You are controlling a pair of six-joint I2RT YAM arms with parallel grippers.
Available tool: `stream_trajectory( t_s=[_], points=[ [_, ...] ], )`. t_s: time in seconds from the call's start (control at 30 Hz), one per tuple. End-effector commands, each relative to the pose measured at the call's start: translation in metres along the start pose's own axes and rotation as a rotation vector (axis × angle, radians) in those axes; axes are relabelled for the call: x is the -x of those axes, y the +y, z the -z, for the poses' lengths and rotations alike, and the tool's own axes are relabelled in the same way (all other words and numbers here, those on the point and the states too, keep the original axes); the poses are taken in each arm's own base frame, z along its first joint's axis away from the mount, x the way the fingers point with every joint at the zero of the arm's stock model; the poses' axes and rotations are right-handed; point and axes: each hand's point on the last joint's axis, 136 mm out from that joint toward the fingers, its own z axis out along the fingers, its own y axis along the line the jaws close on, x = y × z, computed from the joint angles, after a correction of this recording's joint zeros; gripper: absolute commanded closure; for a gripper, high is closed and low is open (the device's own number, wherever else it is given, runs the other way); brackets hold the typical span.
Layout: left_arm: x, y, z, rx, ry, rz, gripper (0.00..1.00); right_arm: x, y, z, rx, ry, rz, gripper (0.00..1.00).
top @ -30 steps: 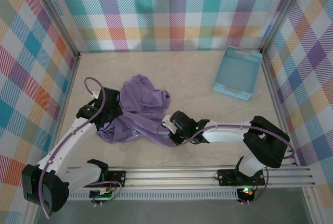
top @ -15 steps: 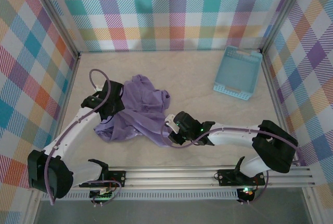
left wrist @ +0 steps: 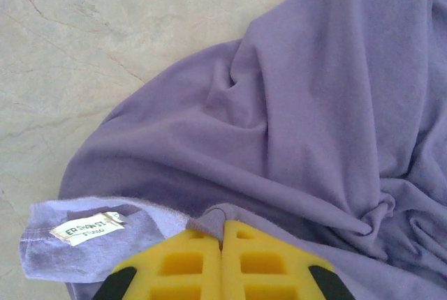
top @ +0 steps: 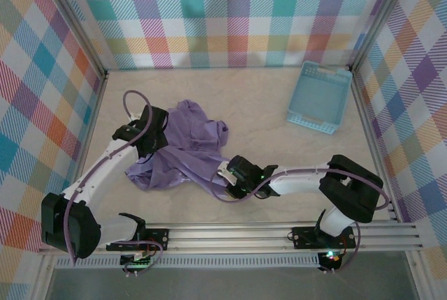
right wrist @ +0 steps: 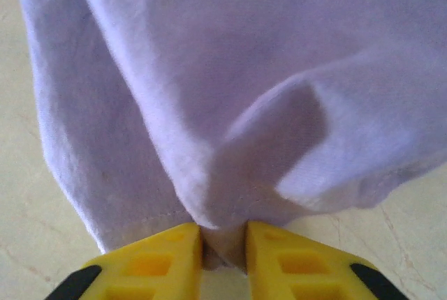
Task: Fold the inside-out t-shirt
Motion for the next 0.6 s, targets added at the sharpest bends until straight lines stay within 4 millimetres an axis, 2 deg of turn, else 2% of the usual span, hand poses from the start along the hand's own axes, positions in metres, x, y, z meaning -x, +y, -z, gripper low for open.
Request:
stream_trajectory(
  t_s=[0.0, 0.1, 0.2, 0.27, 0.4, 0.5, 0.57],
  points=[
    [0.014, 0.003, 0.003, 0.015, -0.030, 0.004, 1.00, 0.007, -0.002, -0.003, -0.023, 0.003, 0.016, 0.83],
    [0.017, 0.003, 0.005, 0.017, -0.036, 0.010, 1.00, 0.011, -0.003, 0.004, -0.037, -0.010, 0.023, 0.97],
    [0.027, 0.005, 0.012, 0.015, -0.045, 0.036, 1.00, 0.021, -0.006, 0.030, -0.071, -0.052, 0.034, 1.00],
    [0.038, 0.004, 0.020, 0.010, -0.062, 0.057, 1.00, 0.034, -0.009, 0.058, -0.099, -0.097, 0.034, 1.00],
    [0.075, -0.006, 0.050, -0.030, -0.132, 0.091, 1.00, 0.069, -0.019, 0.133, -0.169, -0.227, 0.032, 1.00],
    [0.108, -0.027, 0.080, -0.118, -0.177, 0.111, 1.00, 0.098, -0.027, 0.189, -0.231, -0.333, 0.042, 1.00],
    [0.128, -0.042, 0.102, -0.174, -0.207, 0.117, 1.00, 0.113, -0.033, 0.218, -0.268, -0.367, 0.044, 1.00]
  ],
)
